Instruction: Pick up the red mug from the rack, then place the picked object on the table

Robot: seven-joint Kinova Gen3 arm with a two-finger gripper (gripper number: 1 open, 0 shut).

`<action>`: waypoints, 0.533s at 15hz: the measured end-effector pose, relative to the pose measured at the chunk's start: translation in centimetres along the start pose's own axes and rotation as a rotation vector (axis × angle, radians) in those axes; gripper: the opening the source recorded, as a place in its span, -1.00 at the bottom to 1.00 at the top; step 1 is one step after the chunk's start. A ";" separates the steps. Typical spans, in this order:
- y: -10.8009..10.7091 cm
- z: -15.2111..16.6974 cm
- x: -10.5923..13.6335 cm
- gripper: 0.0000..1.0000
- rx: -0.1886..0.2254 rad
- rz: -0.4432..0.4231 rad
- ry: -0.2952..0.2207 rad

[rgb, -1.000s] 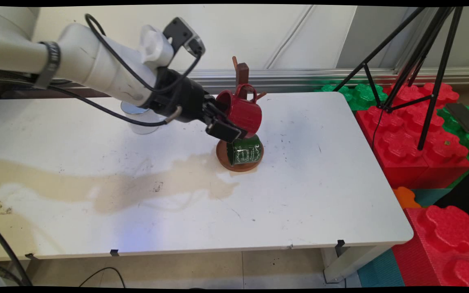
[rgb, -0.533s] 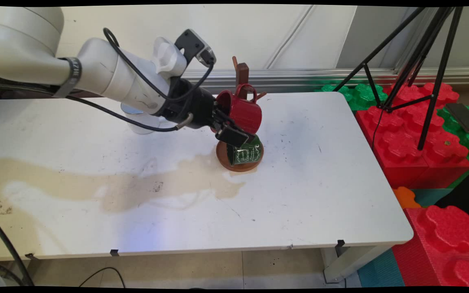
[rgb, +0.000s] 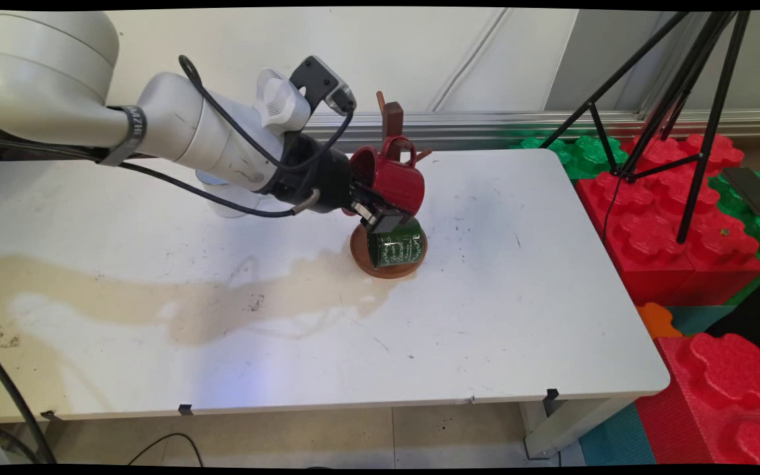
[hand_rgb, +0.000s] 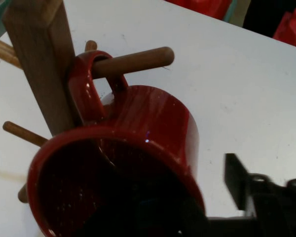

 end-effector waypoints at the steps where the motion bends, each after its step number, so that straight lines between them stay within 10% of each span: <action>1: 0.0 0.0 -0.1 -1.00 0.001 -0.002 0.002; 8: 0.0 -1.1 -0.6 -1.00 0.001 -0.017 0.012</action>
